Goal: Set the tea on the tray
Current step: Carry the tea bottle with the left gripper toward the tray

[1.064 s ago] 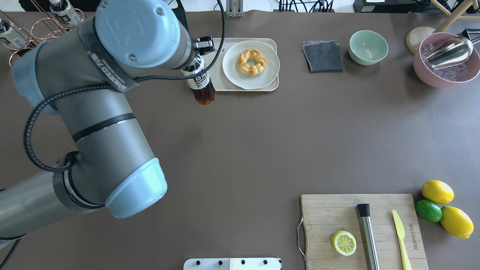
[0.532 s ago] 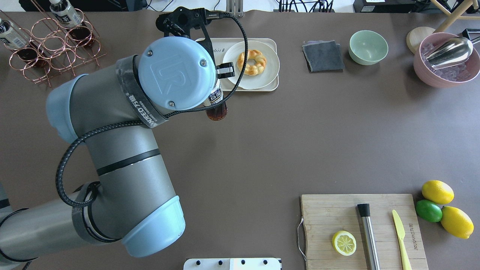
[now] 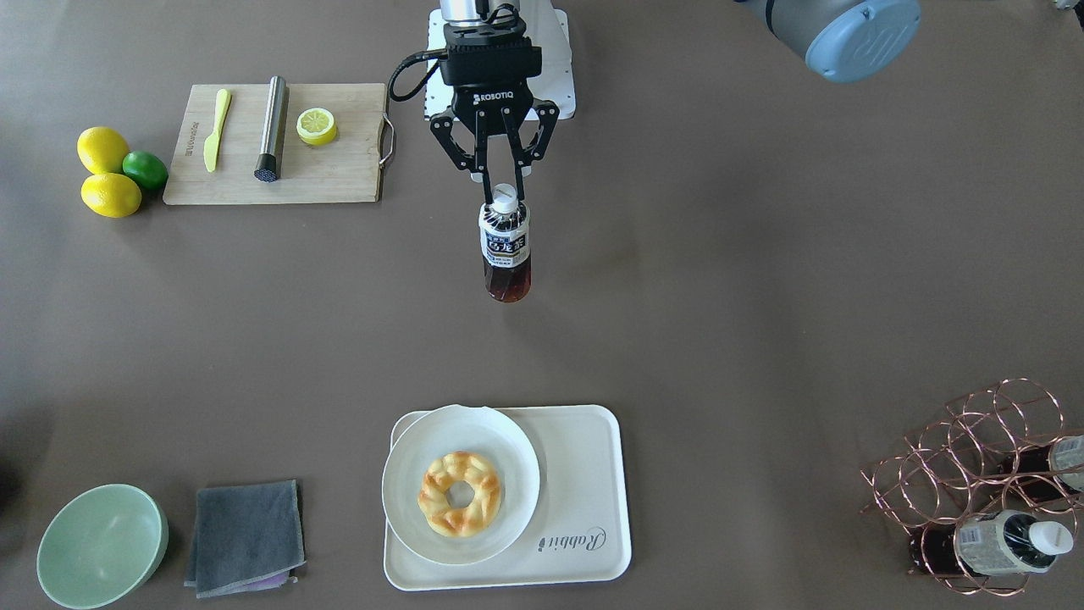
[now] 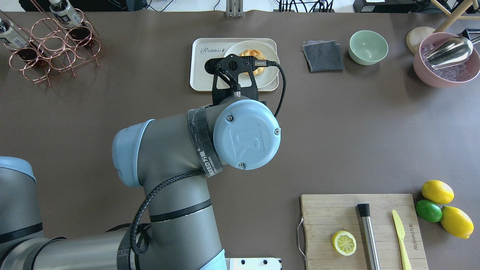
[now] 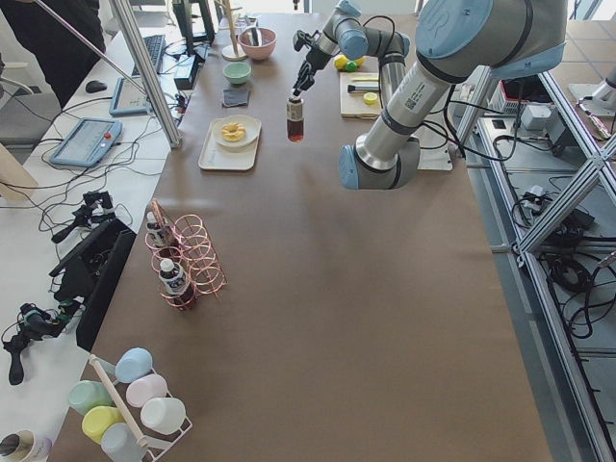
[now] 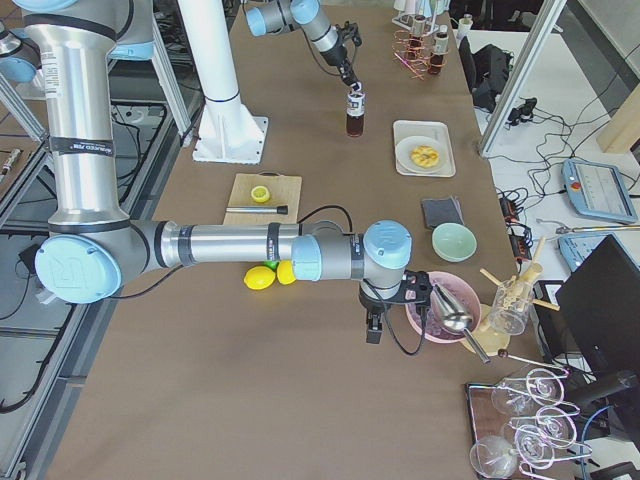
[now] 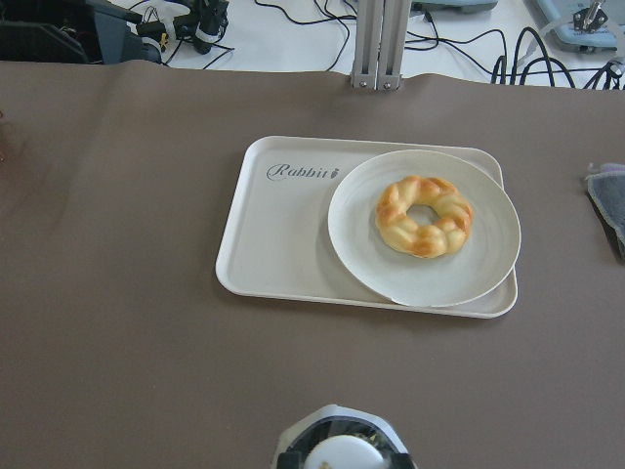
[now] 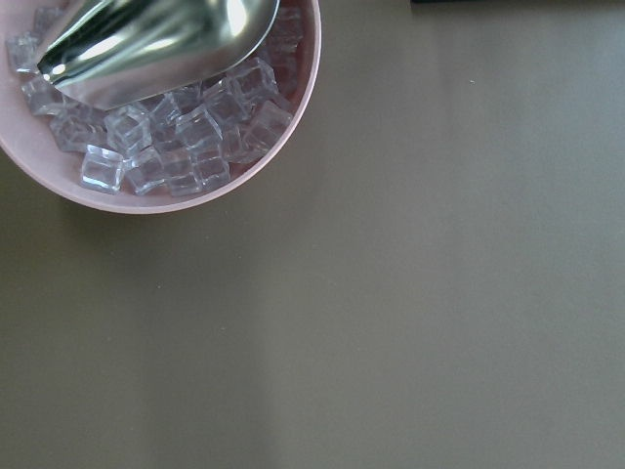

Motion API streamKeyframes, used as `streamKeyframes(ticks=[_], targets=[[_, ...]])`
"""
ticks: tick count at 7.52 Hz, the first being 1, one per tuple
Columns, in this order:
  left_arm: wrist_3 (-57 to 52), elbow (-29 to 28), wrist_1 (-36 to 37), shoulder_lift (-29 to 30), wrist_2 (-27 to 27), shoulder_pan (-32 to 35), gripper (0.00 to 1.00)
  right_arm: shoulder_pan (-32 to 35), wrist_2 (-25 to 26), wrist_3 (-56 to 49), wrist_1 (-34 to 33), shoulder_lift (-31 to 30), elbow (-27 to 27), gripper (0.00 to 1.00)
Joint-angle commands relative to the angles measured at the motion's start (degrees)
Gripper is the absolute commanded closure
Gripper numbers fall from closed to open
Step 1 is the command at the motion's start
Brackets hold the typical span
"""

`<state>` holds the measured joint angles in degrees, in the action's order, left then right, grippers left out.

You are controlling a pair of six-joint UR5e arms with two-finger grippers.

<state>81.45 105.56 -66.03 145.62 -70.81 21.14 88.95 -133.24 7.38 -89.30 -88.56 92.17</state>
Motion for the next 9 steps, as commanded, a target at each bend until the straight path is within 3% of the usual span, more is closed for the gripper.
streamKeyframes(ticks=[1,2,7,8,9], targets=[[1.78,-0.53,-0.33,-0.59,1.37,-2.24,1.0,0.0,-0.09,0.0,-0.08,-0.12,-0.15,0.0],[2.13,-1.14,-1.12,-0.68,3.46,-3.9,1.0,0.0,-0.17,0.09,-0.08,-0.12,-0.15,0.0],[2.48,-1.67,-3.93,-2.27,3.75,-4.88,1.0,0.0,-0.17,0.0,-0.08,-0.21,-0.32,0.0],[2.48,-1.67,-5.42,-2.35,3.75,-4.79,0.94,0.0,-0.17,0.0,-0.08,-0.21,-0.32,0.0],[2.57,-1.76,-5.86,-2.53,3.75,-4.88,0.03,0.0,-0.17,0.0,-0.08,-0.21,-0.32,0.0]])
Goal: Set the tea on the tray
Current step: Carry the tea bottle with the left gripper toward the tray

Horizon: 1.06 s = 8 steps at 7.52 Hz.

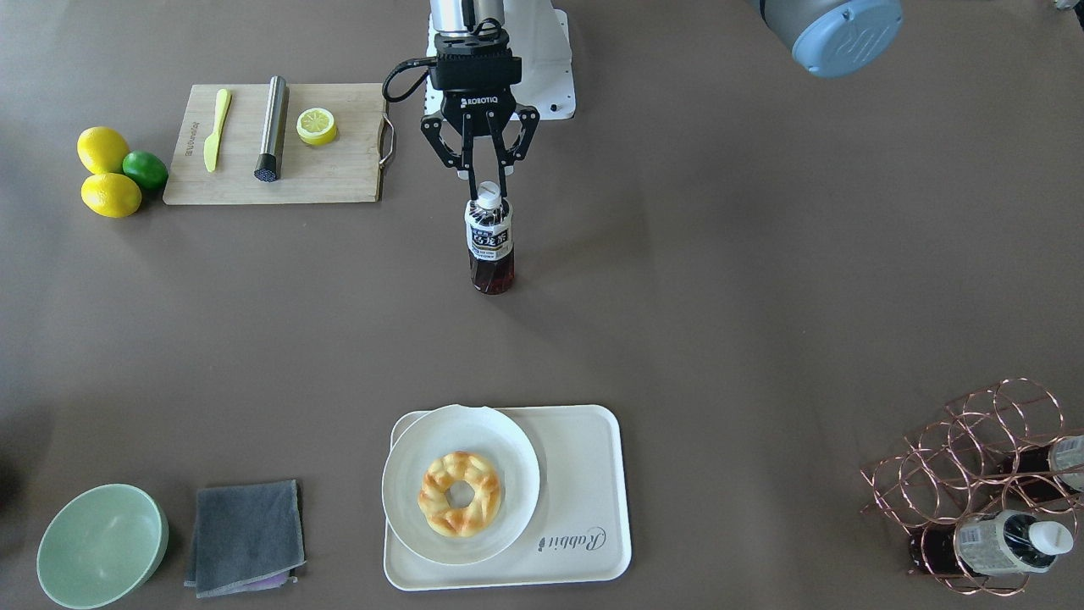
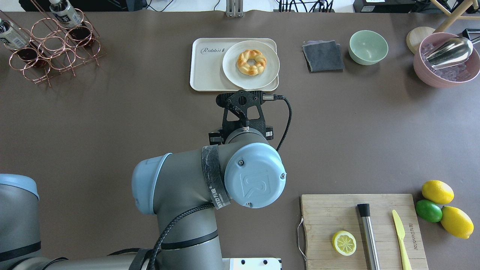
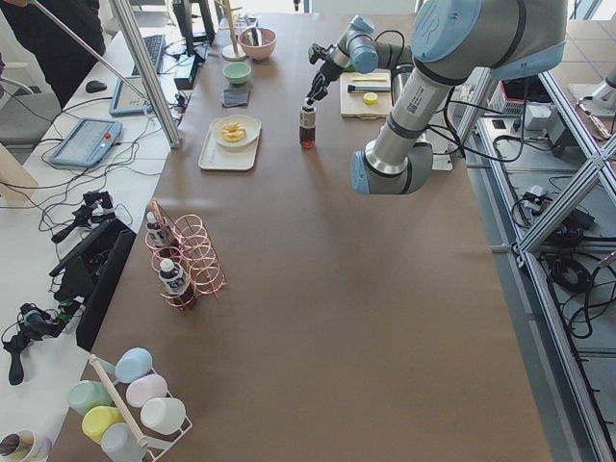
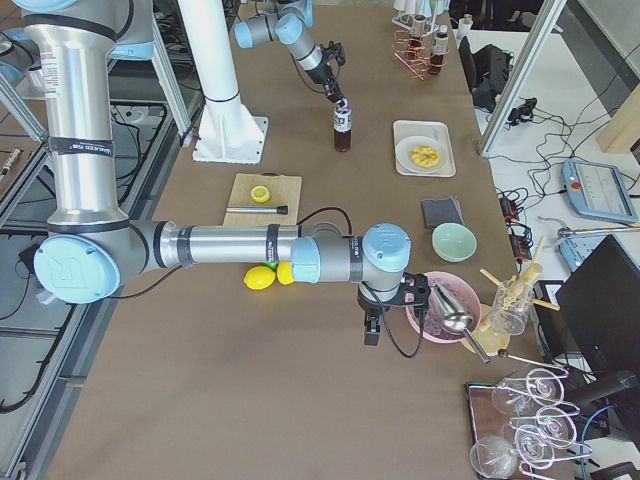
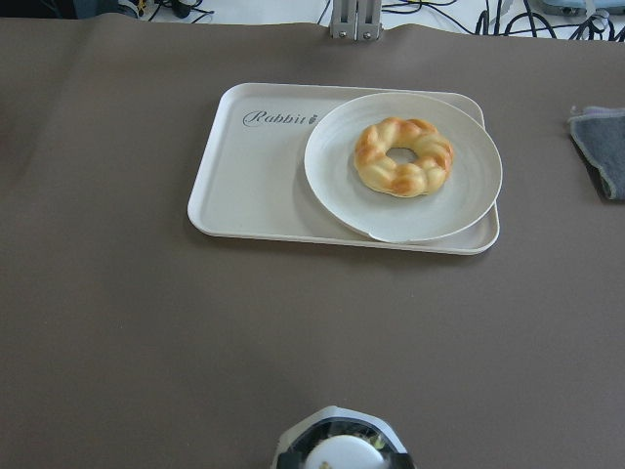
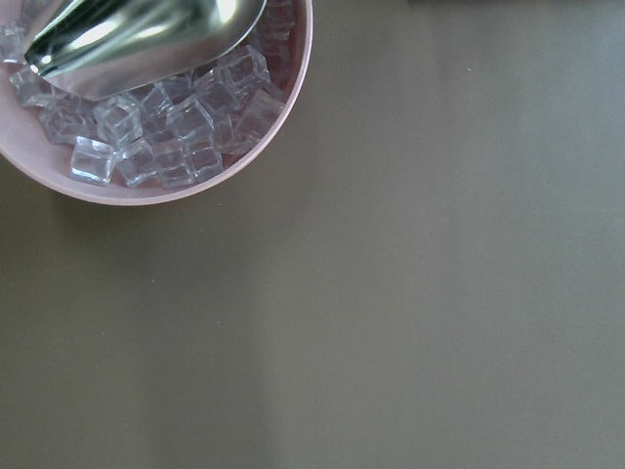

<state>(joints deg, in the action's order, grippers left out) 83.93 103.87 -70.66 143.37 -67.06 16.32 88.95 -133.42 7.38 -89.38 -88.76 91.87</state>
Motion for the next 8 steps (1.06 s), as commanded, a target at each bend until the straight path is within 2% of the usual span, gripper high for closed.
streamKeyframes(ticks=[1,5,8], targets=[[0.18,0.02,-1.24,-0.45,0.09,-0.06,0.02,0.0,0.0,-0.08,0.0,-0.09,-0.03,0.0],[0.09,0.8,-1.15,-0.46,0.53,0.02,0.02,0.0,0.09,-0.09,0.09,-0.09,0.06,0.0],[-5.86,7.56,0.95,-0.54,-1.56,2.9,0.02,0.0,-3.07,-0.09,0.87,0.17,0.32,0.0]])
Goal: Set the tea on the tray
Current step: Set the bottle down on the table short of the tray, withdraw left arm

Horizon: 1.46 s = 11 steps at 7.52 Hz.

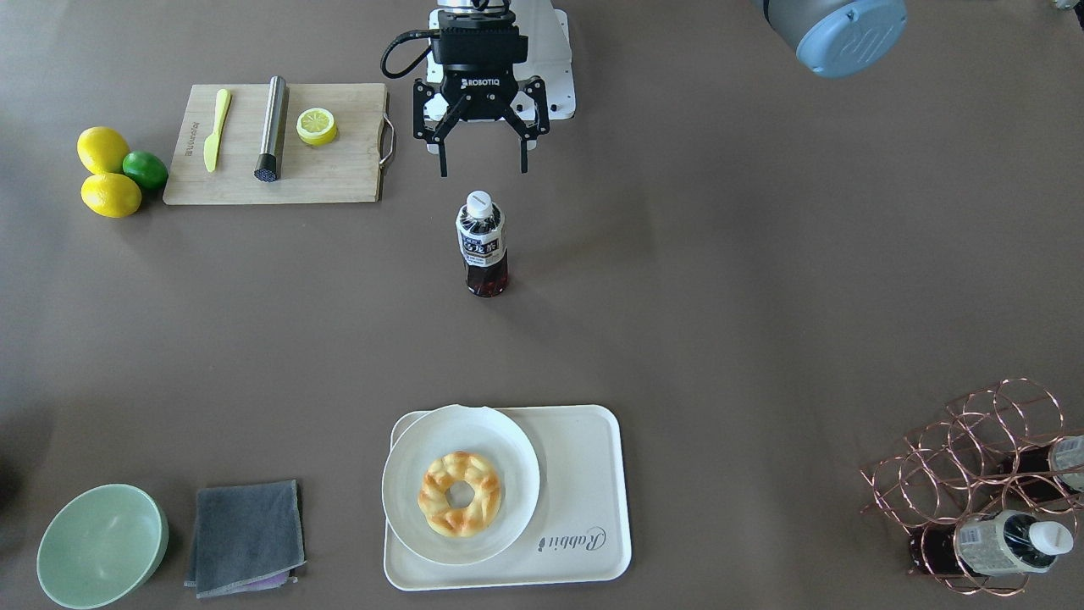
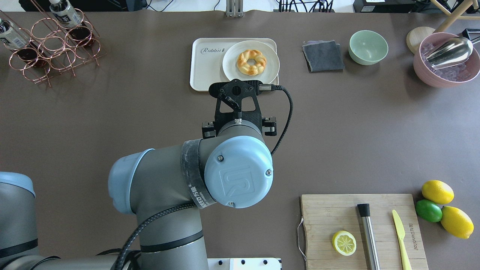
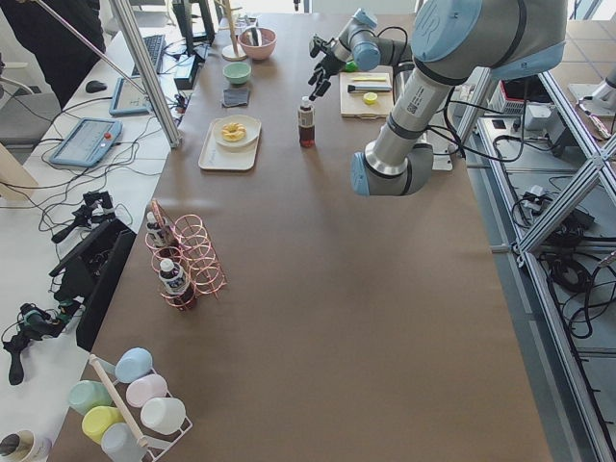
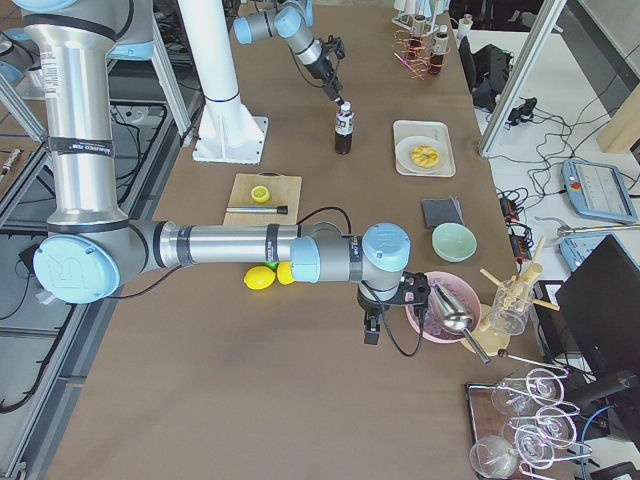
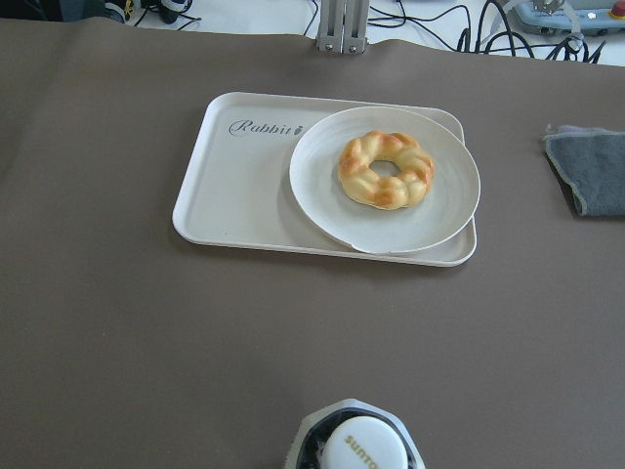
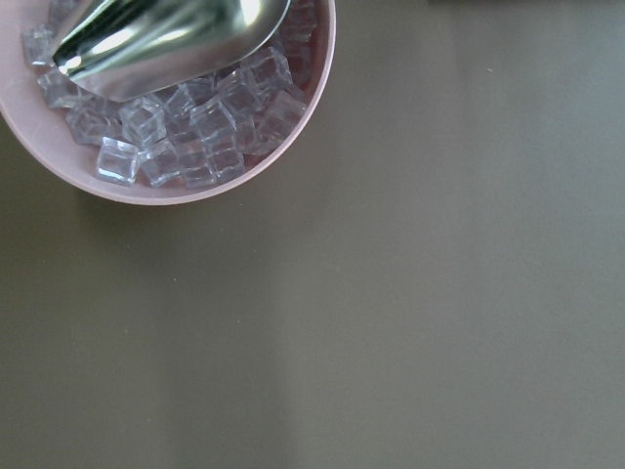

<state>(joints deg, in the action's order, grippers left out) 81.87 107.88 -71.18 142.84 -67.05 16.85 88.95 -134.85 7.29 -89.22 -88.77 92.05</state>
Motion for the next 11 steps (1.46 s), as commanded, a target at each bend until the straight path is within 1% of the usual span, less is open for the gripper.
streamKeyframes(ticks=[1,2,3,4,5,6,7,8,9,11], targets=[[-6.87,3.56,1.57,-0.19,-7.86,7.36,0.02,0.0,-1.56,0.09,3.15,0.0,-0.03,0.0],[-11.25,4.78,1.48,-3.24,-12.71,12.54,0.02,-0.09,-1.82,1.05,3.61,0.69,0.23,0.0],[-14.86,5.92,1.48,-6.57,-17.63,18.25,0.02,-2.0,-1.99,4.62,3.7,3.22,1.1,0.0],[-18.81,6.63,1.48,-10.09,-22.9,25.01,0.02,-3.94,-2.26,10.75,3.53,7.08,1.81,0.0],[-24.68,10.55,1.05,-15.78,-27.13,28.73,0.02,-7.09,-2.95,16.38,3.1,10.25,3.12,0.0],[-29.53,13.12,1.04,-21.14,-31.52,33.38,0.02,-9.73,-2.96,21.57,3.09,13.41,3.74,0.0],[-35.49,15.66,1.04,-27.11,-33.92,37.25,0.02,-13.76,-2.44,27.97,3.09,16.84,4.71,0.0],[-41.91,16.47,0.87,-31.87,-37.94,41.56,0.02,-16.84,-2.09,33.43,3.09,20.27,4.8,0.0],[-50.67,16.22,0.78,-35.75,-42.33,47.43,0.02,-21.75,0.79,40.88,3.09,23.52,5.93,0.0],[-66.59,14.38,0.34,-44.36,-49.9,59.03,0.02,-31.15,3.36,52.93,2.92,29.93,7.35,0.0]])
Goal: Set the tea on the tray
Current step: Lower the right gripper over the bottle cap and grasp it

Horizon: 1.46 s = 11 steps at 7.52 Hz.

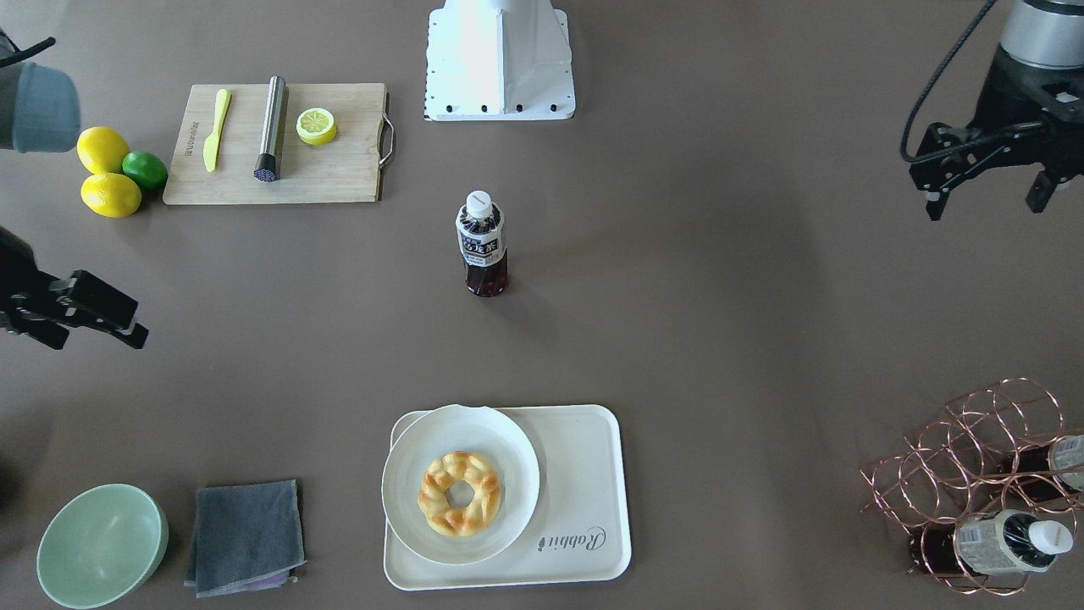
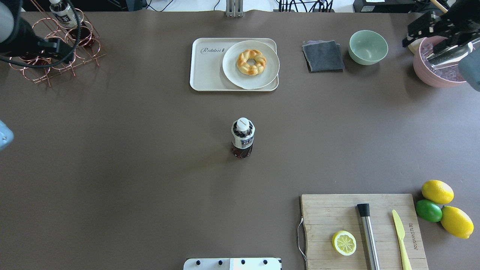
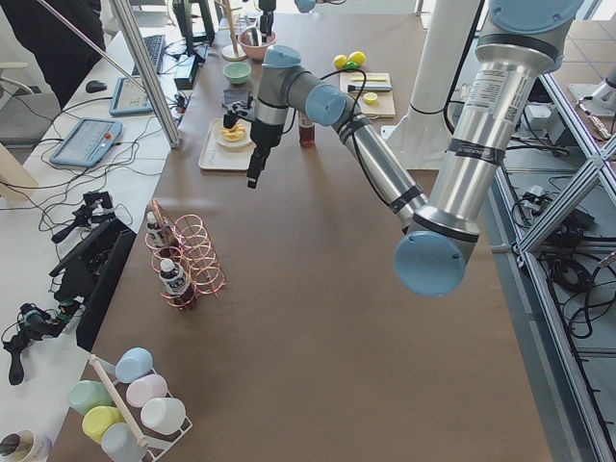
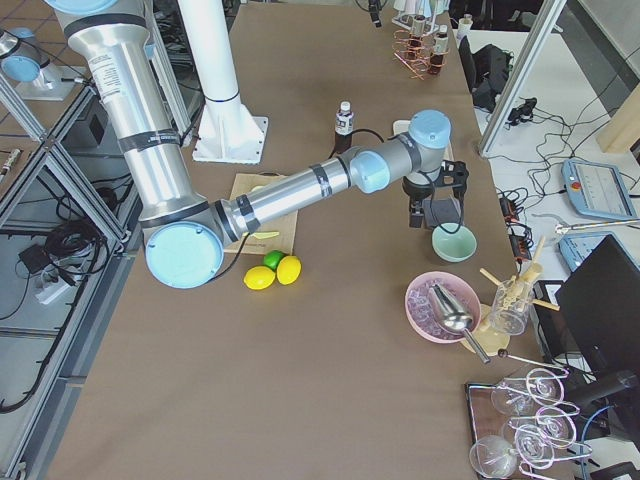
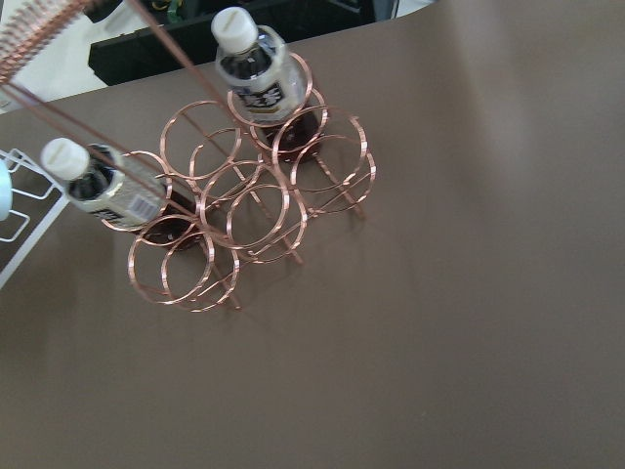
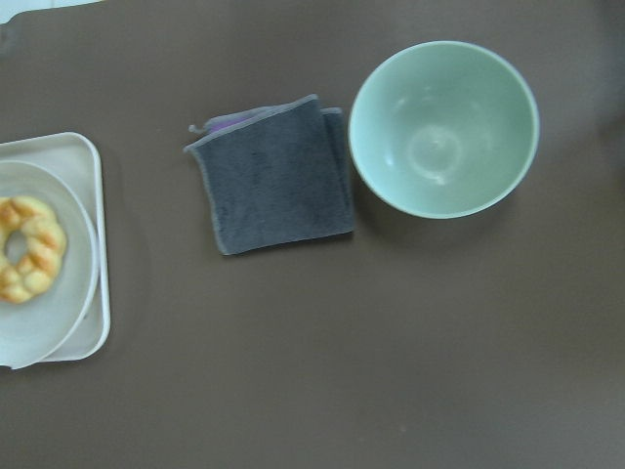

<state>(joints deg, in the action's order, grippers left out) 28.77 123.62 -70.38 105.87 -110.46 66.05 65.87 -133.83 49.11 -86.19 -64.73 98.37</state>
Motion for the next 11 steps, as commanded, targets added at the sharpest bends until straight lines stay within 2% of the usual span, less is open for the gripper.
streamKeyframes(ticks=[1,2,3,4,5,7,10,11], targets=[[-19.74,-3.62,-1.15,-10.22,-7.57,13.71,0.02,-12.56,5.05,17.02,-0.12,8.19,1.91,0.0],[-24.68,-5.65,-4.82,-13.38,-8.27,17.49,0.02,-17.56,7.51,20.03,-2.65,10.04,4.0,0.0],[-25.33,-6.97,-10.42,-17.33,-11.24,19.1,0.02,-21.27,11.19,21.72,-9.81,15.72,5.07,0.0],[-25.34,-7.33,-15.35,-20.59,-11.7,19.64,0.02,-25.57,13.66,26.52,-16.23,21.6,5.17,0.0],[-25.43,-7.6,-16.88,-22.1,-11.71,20.95,0.02,-29.18,16.64,30.83,-17.34,24.18,5.17,0.0],[-26.39,-7.6,-16.89,-22.2,-11.71,21.57,0.02,-34.56,22.72,33.86,-17.61,25.26,5.17,0.0],[-27.0,-8.73,-16.98,-22.55,-11.97,21.66,0.02,-32.48,22.65,32.81,-21.2,25.79,5.34,0.0],[-32.23,-11.09,-16.98,-23.77,-13.71,22.01,0.02,-31.77,22.3,31.94,-23.3,26.58,5.6,0.0]])
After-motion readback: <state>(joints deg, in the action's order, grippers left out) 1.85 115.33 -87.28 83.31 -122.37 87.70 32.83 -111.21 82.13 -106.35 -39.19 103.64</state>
